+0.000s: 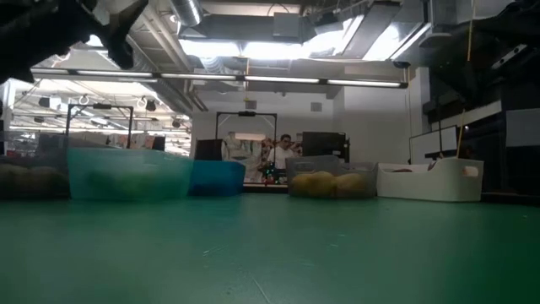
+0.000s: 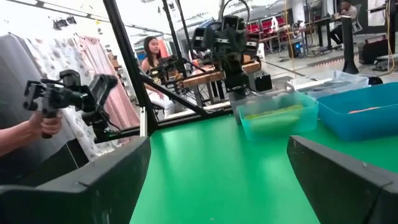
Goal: Sort produce into baskets
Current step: Return to Home Position
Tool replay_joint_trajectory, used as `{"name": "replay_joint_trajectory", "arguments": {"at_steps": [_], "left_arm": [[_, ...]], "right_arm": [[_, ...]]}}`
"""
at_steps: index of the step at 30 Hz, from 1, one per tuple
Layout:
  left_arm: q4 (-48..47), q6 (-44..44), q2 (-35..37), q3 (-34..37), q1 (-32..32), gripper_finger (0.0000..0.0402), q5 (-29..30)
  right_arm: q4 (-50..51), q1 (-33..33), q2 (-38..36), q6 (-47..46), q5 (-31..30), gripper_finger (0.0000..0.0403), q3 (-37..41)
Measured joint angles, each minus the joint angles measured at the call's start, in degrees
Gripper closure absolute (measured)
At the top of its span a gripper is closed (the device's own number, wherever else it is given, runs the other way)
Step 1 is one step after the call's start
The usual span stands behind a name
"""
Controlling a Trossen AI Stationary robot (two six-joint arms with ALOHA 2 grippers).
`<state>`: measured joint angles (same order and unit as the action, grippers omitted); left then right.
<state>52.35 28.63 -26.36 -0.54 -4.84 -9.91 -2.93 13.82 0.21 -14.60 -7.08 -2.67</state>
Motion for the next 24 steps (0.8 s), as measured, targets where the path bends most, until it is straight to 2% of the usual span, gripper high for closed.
{"name": "replay_joint_trajectory", "arguments": {"at_steps": [3, 6, 9, 14, 16, 18, 20, 24], "left_arm": [[-6.54, -2.16, 7.31, 0.0, -0.46, 0.0176, 7.18], [-16.46, -2.44, 13.51, 0.0, 1.05, 0.0176, 18.6], [-24.52, -2.54, 16.84, 0.02, 4.32, 0.0176, 29.1], [-26.18, -9.03, 17.34, 0.04, 11.82, 0.0176, 39.8], [-25.81, -13.11, 17.34, 0.04, 14.79, 0.0176, 44.46], [-25.48, -17.52, 17.36, 0.04, 17.57, 0.0176, 45.55], [-23.34, -18.16, 17.77, 0.07, 20.2, 0.0176, 45.5], [-18.91, -20.52, 20.48, -1.75, 25.0, 0.0176, 45.08]], "right_arm": [[-0.12, 0.0, 0.0, -0.23, 0.21, 0.0026, -0.05], [-0.25, 0.0, 0.0, -0.47, 0.62, 0.0026, -0.12], [-0.25, 0.0, 0.0, -0.45, 0.64, 0.0026, -0.12], [1.37, 0.0, 0.0, 2.8, 0.33, 0.0026, -0.21], [2.95, 0.0, 0.0, 4.29, -1.91, 0.0026, -0.21], [4.43, 0.0, 0.0, 4.39, -5.72, 0.0026, -0.21], [3.64, 0.0, 0.0, 4.08, -8.38, 0.0026, -0.21], [1.19, 0.0, 0.0, 3.18, -5.94, 0.0026, -2.11]]}}
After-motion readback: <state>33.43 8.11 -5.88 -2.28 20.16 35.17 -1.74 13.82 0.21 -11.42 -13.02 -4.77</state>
